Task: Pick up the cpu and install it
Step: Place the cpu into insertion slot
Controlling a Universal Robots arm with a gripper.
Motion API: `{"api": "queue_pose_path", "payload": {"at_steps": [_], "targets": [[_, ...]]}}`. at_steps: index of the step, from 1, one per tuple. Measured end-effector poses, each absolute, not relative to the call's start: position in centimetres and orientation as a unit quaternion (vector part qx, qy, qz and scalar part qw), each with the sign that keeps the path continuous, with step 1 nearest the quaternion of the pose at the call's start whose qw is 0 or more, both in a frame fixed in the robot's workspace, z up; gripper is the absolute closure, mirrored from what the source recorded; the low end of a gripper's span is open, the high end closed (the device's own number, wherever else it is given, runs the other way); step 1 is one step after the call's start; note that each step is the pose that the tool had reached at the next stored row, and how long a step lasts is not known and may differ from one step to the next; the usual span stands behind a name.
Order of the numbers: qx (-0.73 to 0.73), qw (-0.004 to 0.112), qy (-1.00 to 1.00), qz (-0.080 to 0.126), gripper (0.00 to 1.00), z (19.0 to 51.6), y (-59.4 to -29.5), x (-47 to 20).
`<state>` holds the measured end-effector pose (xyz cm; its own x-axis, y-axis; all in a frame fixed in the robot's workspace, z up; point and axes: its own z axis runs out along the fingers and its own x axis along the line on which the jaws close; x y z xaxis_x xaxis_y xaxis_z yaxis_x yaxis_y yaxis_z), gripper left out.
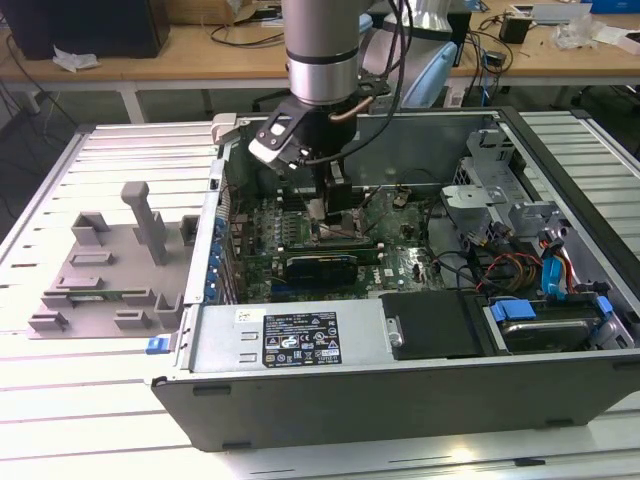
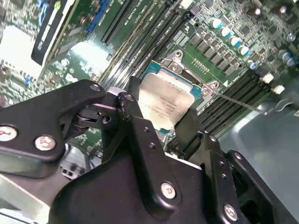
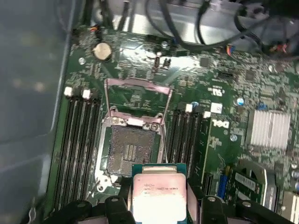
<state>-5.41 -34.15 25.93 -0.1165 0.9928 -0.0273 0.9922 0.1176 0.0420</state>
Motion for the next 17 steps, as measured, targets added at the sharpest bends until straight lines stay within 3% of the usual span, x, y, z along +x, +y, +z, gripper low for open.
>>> {"api": "queue_pose_path", "payload": {"at_steps": [17], "targets": [[0.703,0.024,0.711,0.006,0.45,25.5,-33.8,-3.5]]}}
